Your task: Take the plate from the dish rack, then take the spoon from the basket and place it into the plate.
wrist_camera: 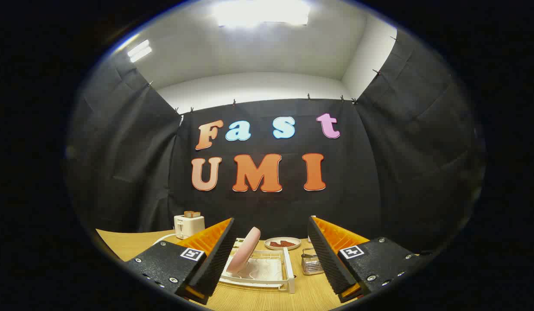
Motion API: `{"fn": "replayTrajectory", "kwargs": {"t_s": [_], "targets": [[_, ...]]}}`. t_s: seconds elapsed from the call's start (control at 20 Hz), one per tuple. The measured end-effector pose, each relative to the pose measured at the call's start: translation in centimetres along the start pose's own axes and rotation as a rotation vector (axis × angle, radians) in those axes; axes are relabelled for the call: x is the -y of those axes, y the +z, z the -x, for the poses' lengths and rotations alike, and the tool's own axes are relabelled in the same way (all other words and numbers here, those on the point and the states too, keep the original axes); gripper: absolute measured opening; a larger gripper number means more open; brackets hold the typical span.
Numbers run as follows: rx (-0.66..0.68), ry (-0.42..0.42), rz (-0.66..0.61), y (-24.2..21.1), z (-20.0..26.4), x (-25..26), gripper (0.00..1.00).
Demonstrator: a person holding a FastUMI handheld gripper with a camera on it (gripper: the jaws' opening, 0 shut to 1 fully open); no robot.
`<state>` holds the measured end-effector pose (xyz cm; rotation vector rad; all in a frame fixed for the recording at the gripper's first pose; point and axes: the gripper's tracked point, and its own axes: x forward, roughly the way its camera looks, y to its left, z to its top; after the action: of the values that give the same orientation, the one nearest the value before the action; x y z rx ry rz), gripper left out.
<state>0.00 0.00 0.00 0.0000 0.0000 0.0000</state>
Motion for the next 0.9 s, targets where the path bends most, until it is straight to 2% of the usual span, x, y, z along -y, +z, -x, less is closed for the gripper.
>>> {"fn": "replayTrajectory", "kwargs": {"t_s": [0.9], "targets": [[-0.017, 0.002, 0.003, -0.35, 0.04, -0.01, 0.98]]}}
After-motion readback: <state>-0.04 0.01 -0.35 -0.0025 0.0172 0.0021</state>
